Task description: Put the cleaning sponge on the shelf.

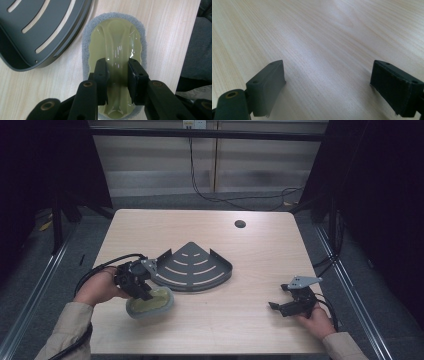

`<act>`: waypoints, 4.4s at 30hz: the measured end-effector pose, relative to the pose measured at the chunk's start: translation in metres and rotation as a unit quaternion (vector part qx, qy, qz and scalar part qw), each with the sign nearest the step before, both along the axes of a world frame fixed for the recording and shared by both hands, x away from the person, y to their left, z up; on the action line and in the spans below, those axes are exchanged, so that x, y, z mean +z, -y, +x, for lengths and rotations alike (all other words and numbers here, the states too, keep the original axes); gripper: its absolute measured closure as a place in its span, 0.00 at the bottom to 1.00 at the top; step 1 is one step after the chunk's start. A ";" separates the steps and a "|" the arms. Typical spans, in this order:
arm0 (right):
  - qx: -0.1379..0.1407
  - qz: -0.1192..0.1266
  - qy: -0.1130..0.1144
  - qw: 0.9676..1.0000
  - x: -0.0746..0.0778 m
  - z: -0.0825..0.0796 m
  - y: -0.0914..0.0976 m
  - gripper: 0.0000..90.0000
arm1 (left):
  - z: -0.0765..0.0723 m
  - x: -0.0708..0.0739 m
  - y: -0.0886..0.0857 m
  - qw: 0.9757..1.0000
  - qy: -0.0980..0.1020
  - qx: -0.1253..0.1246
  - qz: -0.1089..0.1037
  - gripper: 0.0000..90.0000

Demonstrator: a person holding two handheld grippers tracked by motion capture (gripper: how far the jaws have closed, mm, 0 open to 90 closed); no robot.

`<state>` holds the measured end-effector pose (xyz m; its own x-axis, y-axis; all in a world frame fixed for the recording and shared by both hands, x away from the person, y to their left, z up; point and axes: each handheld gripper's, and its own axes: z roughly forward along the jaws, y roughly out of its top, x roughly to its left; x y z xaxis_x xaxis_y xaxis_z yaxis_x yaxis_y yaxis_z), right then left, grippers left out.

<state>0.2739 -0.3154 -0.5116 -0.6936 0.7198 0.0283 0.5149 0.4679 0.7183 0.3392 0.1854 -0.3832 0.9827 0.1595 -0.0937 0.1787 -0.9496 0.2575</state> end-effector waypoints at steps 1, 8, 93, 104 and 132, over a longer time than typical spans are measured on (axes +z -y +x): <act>0.000 0.000 0.000 1.000 0.000 0.000 0.000 0.13 | 0.001 0.001 -0.001 1.000 -0.001 0.003 0.001 0.80; 0.001 0.000 0.000 1.000 0.000 0.000 0.000 0.13 | 0.006 0.008 -0.006 1.000 -0.003 0.029 0.000 0.80; 0.001 0.001 0.001 1.000 0.000 0.000 0.000 0.13 | 0.071 0.054 0.007 0.981 -0.004 0.192 0.001 0.80; 0.001 0.001 0.001 1.000 0.000 0.000 0.000 0.13 | 0.082 0.056 0.015 0.981 0.000 0.196 0.000 0.80; 0.000 0.000 0.000 1.000 0.000 0.000 0.000 0.13 | 0.104 0.051 0.038 0.979 0.015 0.202 0.002 0.80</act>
<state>0.2740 -0.3154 -0.5115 -0.6943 0.7192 0.0273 0.5138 0.4687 0.7186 0.4430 0.1475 -0.3318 0.8413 0.5368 -0.0634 0.5329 -0.8039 0.2643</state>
